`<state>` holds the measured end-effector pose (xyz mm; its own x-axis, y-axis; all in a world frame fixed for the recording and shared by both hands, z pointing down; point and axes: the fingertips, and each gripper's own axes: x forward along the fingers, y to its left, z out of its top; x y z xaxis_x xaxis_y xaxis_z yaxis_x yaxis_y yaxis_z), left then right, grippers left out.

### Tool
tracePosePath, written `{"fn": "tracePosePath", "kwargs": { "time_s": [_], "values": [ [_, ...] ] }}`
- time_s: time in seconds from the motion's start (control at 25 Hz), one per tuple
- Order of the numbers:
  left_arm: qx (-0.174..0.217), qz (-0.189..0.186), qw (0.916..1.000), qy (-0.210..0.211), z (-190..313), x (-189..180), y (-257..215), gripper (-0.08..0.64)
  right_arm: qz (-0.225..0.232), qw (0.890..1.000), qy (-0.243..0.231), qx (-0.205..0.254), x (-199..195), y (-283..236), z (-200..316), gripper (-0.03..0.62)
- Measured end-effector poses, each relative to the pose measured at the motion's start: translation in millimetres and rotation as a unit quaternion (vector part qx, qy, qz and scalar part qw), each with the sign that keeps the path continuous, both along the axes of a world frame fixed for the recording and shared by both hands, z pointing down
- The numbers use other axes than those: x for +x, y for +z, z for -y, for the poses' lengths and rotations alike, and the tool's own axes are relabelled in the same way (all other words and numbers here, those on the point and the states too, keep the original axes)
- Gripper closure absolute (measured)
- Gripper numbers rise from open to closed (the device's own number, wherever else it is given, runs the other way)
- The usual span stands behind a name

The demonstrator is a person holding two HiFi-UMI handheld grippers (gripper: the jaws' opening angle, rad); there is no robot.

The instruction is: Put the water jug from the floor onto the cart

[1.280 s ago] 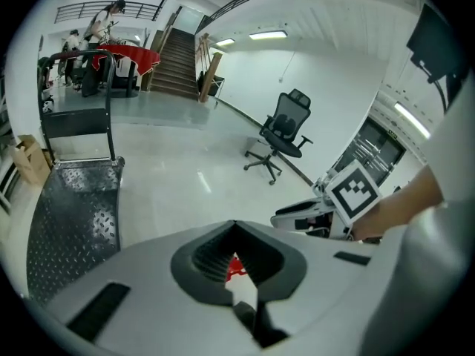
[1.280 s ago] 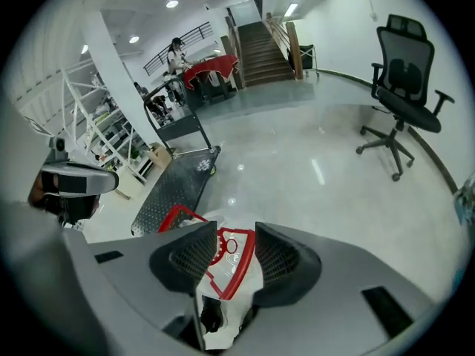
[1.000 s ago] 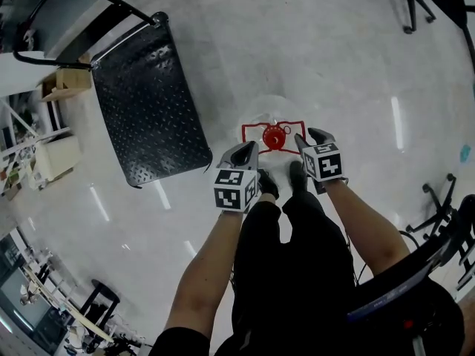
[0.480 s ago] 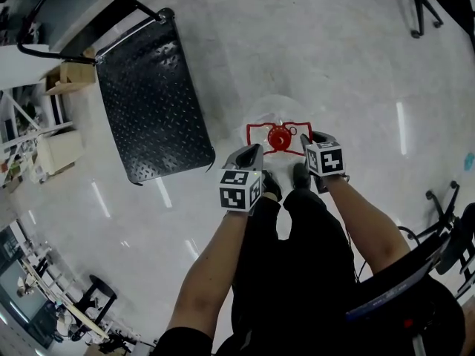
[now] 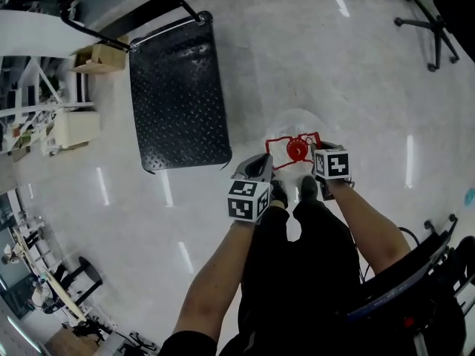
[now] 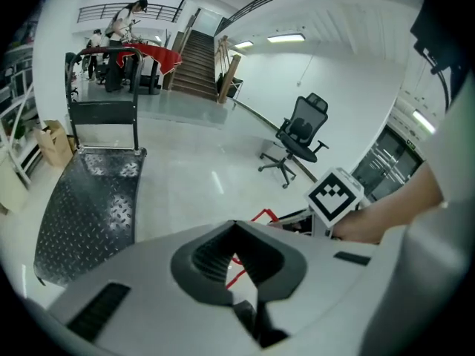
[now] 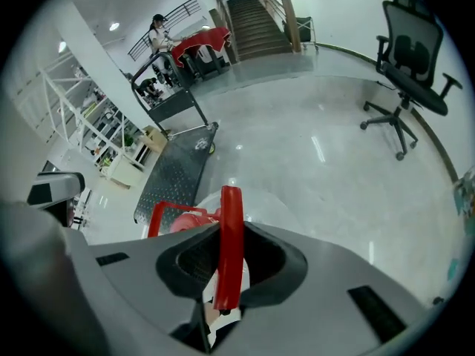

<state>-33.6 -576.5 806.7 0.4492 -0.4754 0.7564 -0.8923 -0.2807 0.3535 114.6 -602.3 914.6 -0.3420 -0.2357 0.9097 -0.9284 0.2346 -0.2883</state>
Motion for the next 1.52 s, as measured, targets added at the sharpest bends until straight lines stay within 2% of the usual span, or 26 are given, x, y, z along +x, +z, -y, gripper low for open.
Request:
{"fn": "tracePosePath", "kwargs": {
  "time_s": [0.28,0.48,0.76,0.96,1.24,1.52],
  "values": [
    [0.035,-0.008,0.9952,-0.091,-13,-48,-78,0.565,0.003,0.998,-0.058,0.028,-31,-88,19,0.520],
    [0.081,-0.020,0.9850,-0.151,-26,-100,-147,0.565,0.015,0.996,-0.072,0.047,-65,-160,22,0.520],
    [0.148,-0.006,0.9717,-0.184,-34,-168,-217,0.565,0.029,0.992,-0.098,0.076,-127,-224,35,0.518],
    [0.176,0.001,0.9615,-0.211,-52,-233,-253,0.565,0.051,0.988,-0.114,0.092,-204,-261,39,0.518],
    [0.194,0.018,0.9450,-0.262,-85,-334,-274,0.565,0.079,0.979,-0.156,0.109,-335,-290,45,0.518],
    [0.199,0.041,0.9210,-0.333,-110,-423,-276,0.565,0.105,0.965,-0.219,0.100,-471,-291,45,0.518]
  ]
}}
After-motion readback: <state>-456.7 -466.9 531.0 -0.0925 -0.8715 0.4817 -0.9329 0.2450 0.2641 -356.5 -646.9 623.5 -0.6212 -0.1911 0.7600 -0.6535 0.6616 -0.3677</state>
